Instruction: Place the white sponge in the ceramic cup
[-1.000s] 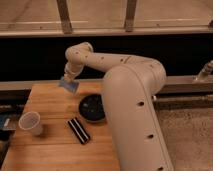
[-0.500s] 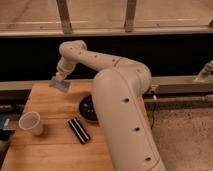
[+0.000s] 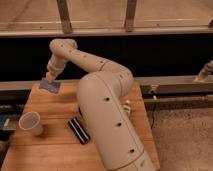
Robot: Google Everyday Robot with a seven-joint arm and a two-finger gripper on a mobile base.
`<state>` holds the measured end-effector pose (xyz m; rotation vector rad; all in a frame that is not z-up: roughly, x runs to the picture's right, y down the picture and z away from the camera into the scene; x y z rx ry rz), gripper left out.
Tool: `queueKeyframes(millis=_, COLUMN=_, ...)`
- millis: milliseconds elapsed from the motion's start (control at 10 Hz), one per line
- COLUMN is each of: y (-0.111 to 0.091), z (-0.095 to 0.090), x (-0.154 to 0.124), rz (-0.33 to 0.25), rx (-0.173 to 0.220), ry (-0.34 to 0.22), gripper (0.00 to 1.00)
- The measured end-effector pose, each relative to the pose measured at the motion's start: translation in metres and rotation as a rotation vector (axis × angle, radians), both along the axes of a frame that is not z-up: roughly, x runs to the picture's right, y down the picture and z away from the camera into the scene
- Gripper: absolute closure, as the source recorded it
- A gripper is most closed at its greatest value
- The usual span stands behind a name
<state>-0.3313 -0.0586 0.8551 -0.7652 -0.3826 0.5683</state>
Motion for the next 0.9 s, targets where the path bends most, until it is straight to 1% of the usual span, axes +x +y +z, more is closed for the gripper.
queueKeyframes(millis=300, y=0.002, z=-0.017, x=0.000, rz=-0.013, rx=0.022, ry=-0.011, gripper=1.00)
queueKeyframes(millis=600, y=0.007, z=-0.036, x=0.001, rz=-0.010, rx=0.040, ry=-0.022, gripper=1.00)
queueKeyframes(millis=700, y=0.011, z=-0.039, x=0.001, rz=-0.005, rx=0.039, ry=-0.027, gripper=1.00)
queueKeyframes(millis=900, y=0.024, z=-0.052, x=-0.008, rz=-0.007, rx=0.029, ry=-0.027, gripper=1.00)
